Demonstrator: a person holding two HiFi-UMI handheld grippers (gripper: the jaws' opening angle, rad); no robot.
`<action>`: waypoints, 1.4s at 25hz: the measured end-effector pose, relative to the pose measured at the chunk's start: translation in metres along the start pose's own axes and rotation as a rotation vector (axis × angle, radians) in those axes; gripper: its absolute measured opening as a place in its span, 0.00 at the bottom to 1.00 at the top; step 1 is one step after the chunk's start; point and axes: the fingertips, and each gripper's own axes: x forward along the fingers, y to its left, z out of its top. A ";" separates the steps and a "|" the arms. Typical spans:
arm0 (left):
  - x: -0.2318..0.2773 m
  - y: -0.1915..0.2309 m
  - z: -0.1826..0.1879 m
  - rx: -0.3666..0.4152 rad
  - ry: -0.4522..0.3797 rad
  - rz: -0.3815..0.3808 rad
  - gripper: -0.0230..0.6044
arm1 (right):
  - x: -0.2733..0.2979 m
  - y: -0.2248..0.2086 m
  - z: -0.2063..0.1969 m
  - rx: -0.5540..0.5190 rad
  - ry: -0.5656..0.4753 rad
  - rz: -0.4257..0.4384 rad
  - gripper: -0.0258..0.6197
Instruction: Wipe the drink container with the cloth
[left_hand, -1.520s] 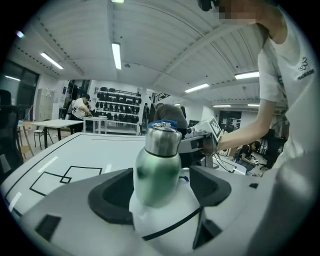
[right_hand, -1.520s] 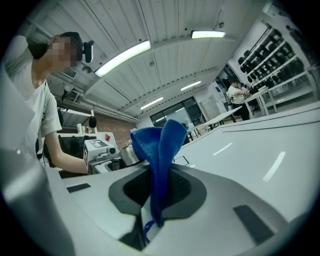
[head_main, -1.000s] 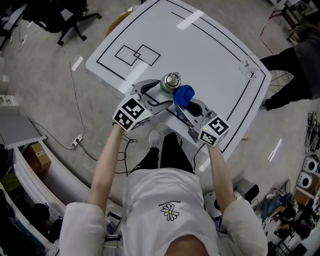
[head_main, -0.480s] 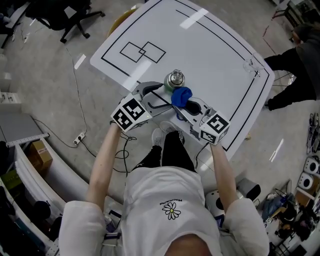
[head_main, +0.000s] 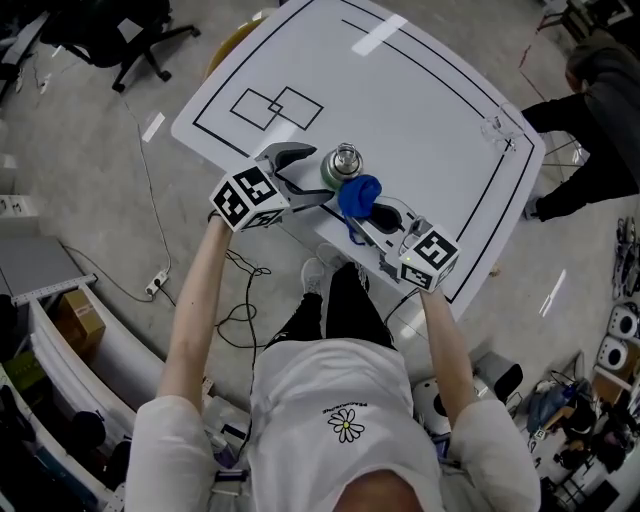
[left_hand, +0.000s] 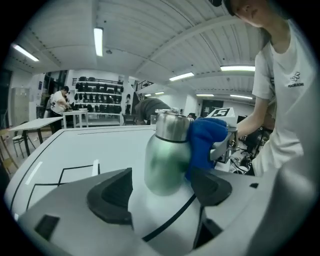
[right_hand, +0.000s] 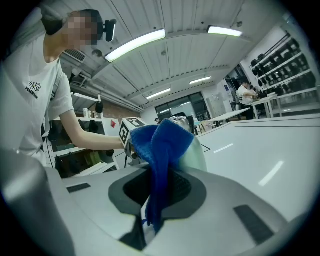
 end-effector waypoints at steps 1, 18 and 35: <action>0.004 -0.001 -0.002 0.017 0.022 -0.017 0.60 | 0.000 -0.001 0.001 0.001 -0.003 -0.003 0.11; 0.009 -0.044 -0.014 0.042 0.084 -0.095 0.60 | -0.024 -0.032 0.006 -0.022 -0.015 -0.179 0.11; 0.003 -0.029 -0.015 0.058 0.077 -0.048 0.60 | -0.017 -0.014 0.002 -0.037 -0.021 -0.195 0.11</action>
